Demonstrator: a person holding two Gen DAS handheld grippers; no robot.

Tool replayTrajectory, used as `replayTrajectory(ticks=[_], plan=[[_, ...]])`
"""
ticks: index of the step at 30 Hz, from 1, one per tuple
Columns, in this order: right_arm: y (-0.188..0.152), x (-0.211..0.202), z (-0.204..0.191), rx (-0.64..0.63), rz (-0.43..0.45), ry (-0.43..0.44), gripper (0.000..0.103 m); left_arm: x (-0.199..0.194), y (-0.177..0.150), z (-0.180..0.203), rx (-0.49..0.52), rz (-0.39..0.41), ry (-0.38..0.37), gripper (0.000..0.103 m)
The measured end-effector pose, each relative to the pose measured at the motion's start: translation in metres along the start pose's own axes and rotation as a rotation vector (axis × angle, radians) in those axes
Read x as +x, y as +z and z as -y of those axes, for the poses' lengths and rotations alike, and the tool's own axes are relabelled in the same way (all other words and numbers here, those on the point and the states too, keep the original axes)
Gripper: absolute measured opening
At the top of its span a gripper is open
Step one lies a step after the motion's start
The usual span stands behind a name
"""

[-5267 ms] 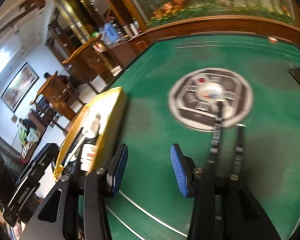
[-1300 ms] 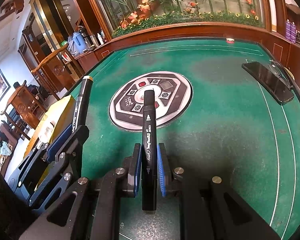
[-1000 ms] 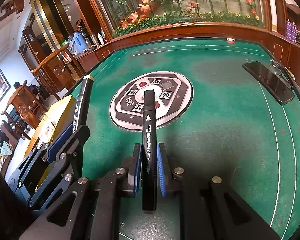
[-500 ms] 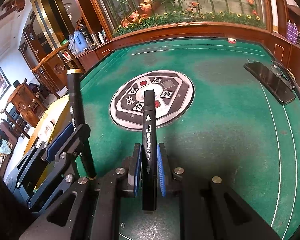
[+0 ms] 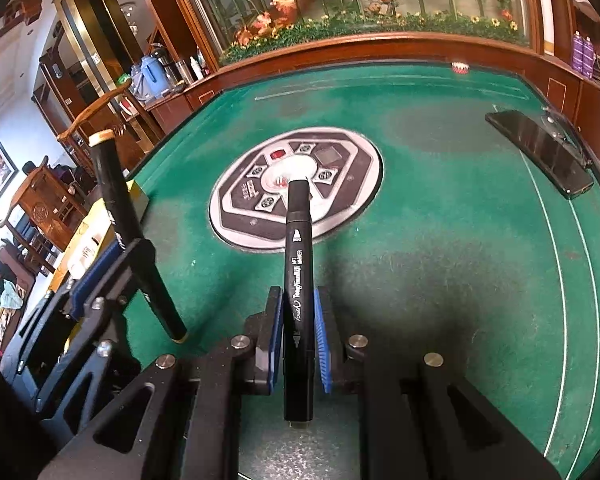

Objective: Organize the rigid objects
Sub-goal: 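Lift both black markers upright above the table with both tools, then carry both black markers over the white tray with both tools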

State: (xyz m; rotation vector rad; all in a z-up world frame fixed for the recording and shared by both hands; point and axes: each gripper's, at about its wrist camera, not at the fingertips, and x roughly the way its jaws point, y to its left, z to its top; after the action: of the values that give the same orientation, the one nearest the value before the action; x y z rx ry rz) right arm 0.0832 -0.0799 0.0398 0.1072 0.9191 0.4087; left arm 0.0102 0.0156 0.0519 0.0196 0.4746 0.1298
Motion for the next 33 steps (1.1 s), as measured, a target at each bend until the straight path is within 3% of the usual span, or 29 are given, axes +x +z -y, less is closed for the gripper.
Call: replayTrajectory(ticks=[7, 16, 33], plan=[[-0.002, 0.003, -0.002, -0.009, 0.018, -0.02, 0.014, -0.017, 0.002, -0.021, -0.051, -0.008, -0.038, 0.015], [-0.009, -0.007, -0.032, -0.063, 0.063, 0.004, 0.014, -0.067, 0.006, -0.062, -0.097, 0.073, -0.01, 0.015], [-0.018, -0.02, -0.098, -0.134, 0.094, 0.056, 0.015, -0.087, -0.009, -0.114, -0.206, 0.089, 0.023, 0.015]])
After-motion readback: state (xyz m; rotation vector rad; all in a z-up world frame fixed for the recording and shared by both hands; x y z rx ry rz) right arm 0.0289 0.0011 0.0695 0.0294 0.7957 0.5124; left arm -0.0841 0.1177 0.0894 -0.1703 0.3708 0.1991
